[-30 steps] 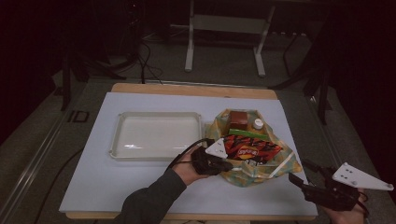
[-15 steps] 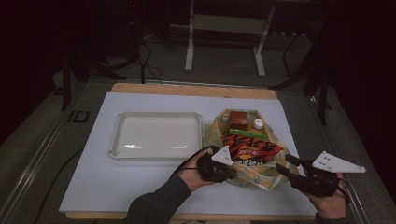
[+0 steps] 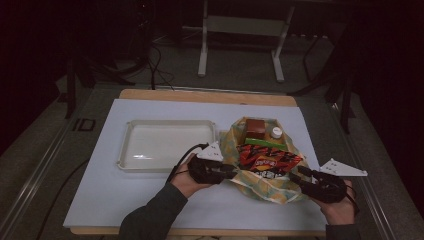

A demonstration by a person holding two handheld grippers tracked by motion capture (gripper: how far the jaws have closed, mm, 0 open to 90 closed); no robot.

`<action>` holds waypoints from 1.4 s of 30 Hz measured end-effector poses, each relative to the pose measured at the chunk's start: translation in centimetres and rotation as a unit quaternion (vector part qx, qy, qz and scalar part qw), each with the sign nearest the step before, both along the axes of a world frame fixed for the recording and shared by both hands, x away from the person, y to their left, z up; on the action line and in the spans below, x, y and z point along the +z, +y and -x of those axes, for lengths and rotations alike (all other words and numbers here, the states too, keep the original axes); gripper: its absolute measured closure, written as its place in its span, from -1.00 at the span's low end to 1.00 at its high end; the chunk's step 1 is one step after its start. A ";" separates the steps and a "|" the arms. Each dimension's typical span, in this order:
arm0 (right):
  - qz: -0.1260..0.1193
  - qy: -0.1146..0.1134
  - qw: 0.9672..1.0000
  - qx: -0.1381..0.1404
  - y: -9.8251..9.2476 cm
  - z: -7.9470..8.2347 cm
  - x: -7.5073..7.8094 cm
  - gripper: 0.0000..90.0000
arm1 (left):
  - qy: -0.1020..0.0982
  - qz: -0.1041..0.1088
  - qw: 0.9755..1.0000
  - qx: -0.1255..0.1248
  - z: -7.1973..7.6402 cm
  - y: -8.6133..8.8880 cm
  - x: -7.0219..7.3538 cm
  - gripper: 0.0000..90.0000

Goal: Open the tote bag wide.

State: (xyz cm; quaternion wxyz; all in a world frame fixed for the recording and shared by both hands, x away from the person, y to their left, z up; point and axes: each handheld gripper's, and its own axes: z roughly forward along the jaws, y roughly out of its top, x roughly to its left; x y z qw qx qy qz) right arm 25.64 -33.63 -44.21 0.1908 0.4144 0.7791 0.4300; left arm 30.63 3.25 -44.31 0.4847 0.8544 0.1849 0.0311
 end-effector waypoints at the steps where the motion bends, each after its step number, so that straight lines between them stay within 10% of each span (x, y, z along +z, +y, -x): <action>1: 0.000 0.000 1.000 -0.002 0.0 -0.1 0.0 0.18 | 0.000 0.002 1.000 0.012 -0.2 0.3 0.1 0.60; 8: -0.008 0.008 1.000 -0.009 0.3 -0.9 -0.6 0.21 | 0.002 -0.006 0.995 0.097 -1.3 0.1 -0.2 0.28; 17: 0.000 0.020 1.000 -0.013 0.5 -1.7 -1.1 0.38 | 0.027 -0.028 0.995 0.094 -1.6 -2.1 -1.5 0.00; 28: 0.012 0.038 0.999 -0.028 0.0 -3.2 -1.5 1.00 | 0.015 -0.065 0.991 0.118 -2.4 -2.3 -2.3 0.95; 35: 0.013 0.042 0.998 -0.040 -0.4 -3.6 -1.7 1.00 | 0.024 -0.071 0.988 0.133 -3.0 -1.8 -2.6 0.98; 42: -0.009 0.021 0.999 -0.023 -0.1 -2.6 -0.7 0.39 | 0.027 -0.031 0.990 0.132 -2.6 -1.4 -2.0 0.88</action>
